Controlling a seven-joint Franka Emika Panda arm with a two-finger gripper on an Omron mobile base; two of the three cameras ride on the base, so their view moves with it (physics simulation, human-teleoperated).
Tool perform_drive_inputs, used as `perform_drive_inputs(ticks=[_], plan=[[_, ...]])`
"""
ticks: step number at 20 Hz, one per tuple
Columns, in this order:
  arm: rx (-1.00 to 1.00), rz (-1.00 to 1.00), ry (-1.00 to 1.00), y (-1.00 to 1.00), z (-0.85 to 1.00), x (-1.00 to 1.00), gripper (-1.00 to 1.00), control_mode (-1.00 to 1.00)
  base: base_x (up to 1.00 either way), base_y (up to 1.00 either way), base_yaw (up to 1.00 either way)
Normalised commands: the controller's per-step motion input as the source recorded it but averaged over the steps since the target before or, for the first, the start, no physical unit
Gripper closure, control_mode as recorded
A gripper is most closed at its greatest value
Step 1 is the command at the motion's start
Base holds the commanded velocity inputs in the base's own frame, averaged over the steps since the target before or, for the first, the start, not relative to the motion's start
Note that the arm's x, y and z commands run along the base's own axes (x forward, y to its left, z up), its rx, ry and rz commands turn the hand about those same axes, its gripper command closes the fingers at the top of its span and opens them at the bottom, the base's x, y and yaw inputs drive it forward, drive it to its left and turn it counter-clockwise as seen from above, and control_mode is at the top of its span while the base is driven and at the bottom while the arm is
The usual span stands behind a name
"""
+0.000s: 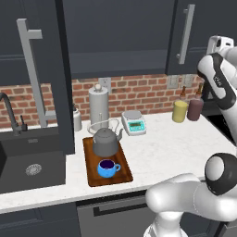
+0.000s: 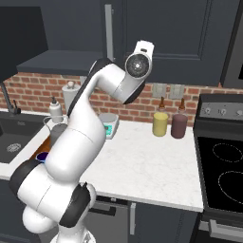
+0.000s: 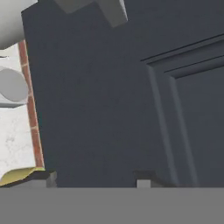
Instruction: Pick the kettle from the counter and place it on the tray. Then pick the mug from the cabinet and place it on the tray. Then close the cabinet doors.
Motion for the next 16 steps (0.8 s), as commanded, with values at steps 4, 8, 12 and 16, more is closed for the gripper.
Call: perform_drive_inputs(ticks=[4,8,12,16], plan=[[0.0,0.0,0.09,0.07,-1.0,0.33,-1.0,-1.0,0.0,0.0,0.0],[0.0,0.0,0.12,0.09,-1.0,0.13,-1.0,-1.0,0.0,0.0,0.0],[0.0,0.0,0.06,0.07,-0.98,-0.02,-1.0,-1.0,0.0,0.0,0.0],[0.0,0.0,0.01,0.02,-0.76,-0.36,-1.0,-1.0,0.0,0.0,0.0]])
